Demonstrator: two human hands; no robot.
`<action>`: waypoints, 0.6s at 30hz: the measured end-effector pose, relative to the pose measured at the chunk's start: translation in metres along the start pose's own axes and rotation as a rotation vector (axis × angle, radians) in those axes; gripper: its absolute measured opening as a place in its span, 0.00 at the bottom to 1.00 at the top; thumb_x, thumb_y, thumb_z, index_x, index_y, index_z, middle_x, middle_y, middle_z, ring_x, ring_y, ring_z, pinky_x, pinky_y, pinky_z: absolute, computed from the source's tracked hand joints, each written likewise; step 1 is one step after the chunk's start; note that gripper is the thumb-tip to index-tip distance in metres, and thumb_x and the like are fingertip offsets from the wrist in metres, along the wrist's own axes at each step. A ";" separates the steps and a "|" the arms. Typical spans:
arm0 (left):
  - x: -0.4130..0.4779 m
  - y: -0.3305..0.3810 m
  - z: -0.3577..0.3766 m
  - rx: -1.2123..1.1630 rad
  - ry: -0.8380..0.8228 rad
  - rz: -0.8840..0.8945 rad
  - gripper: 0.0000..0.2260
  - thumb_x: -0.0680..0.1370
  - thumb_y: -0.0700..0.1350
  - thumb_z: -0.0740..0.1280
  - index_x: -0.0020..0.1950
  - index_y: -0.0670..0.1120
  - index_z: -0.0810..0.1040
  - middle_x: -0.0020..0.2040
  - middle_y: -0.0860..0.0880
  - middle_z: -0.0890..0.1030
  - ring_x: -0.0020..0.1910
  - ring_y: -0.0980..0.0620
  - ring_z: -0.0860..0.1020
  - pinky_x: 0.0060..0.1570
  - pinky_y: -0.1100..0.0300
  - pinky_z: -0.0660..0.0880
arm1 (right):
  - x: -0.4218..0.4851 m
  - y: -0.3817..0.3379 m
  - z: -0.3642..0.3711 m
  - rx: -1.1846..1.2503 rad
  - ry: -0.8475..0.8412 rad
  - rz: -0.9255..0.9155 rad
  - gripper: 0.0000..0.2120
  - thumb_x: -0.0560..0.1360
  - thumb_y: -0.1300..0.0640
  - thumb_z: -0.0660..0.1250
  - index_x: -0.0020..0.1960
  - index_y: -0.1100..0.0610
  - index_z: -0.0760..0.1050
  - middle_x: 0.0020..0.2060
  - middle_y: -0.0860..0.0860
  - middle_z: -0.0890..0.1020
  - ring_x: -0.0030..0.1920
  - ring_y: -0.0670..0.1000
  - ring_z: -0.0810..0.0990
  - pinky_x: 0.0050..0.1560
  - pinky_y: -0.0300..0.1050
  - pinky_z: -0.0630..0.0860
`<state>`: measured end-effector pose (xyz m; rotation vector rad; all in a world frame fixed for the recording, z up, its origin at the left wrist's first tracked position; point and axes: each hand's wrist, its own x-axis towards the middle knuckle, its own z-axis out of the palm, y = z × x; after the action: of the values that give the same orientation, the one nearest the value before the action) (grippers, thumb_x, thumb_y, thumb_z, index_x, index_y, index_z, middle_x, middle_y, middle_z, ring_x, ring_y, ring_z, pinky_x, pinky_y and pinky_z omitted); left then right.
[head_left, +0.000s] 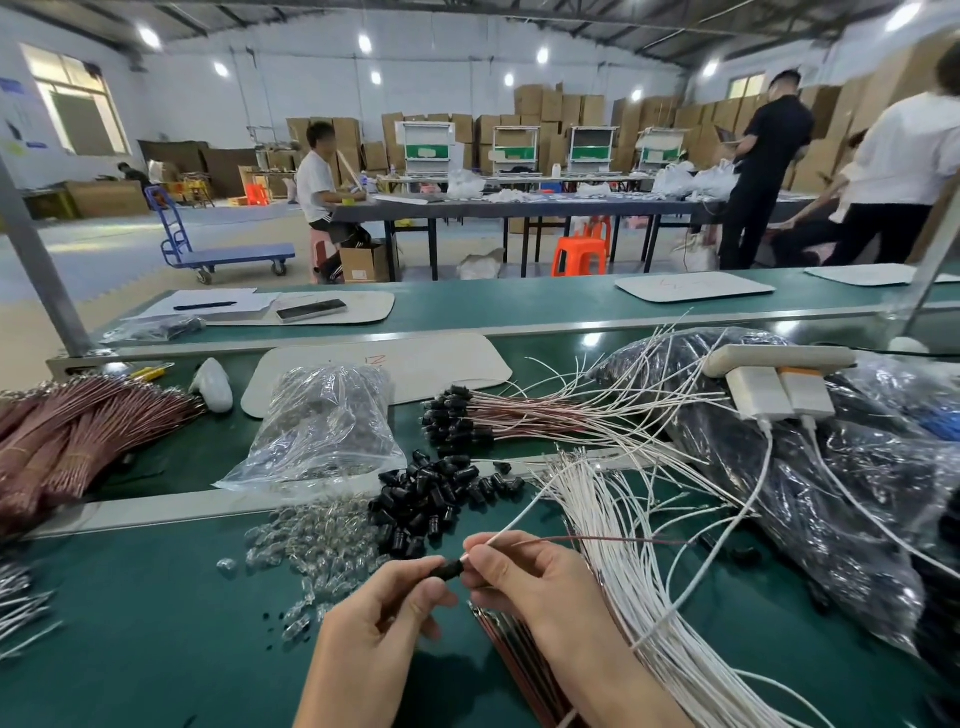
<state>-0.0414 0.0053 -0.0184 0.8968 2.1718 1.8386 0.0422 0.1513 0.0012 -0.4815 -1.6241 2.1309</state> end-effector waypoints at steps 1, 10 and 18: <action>0.001 0.000 0.000 -0.016 0.009 -0.001 0.10 0.72 0.50 0.69 0.51 0.51 0.84 0.40 0.50 0.87 0.33 0.53 0.82 0.34 0.63 0.77 | 0.000 0.000 0.000 -0.001 -0.005 0.009 0.06 0.77 0.64 0.71 0.45 0.57 0.86 0.39 0.55 0.87 0.41 0.48 0.86 0.43 0.39 0.82; 0.002 -0.007 0.000 0.025 -0.005 0.060 0.12 0.78 0.34 0.68 0.50 0.50 0.85 0.36 0.47 0.85 0.32 0.55 0.81 0.33 0.64 0.77 | -0.003 0.006 0.007 -0.143 -0.089 -0.030 0.08 0.76 0.59 0.74 0.54 0.56 0.82 0.45 0.54 0.87 0.48 0.51 0.87 0.45 0.41 0.81; 0.004 -0.010 0.002 -0.079 -0.001 0.029 0.09 0.79 0.36 0.66 0.55 0.47 0.80 0.41 0.46 0.86 0.33 0.51 0.81 0.32 0.63 0.76 | -0.001 0.005 0.003 -0.074 -0.040 -0.053 0.07 0.79 0.58 0.70 0.56 0.58 0.78 0.48 0.59 0.87 0.49 0.56 0.87 0.46 0.45 0.82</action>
<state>-0.0477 0.0084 -0.0274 0.9175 2.0799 1.9225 0.0410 0.1467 -0.0024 -0.4167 -1.7240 2.0602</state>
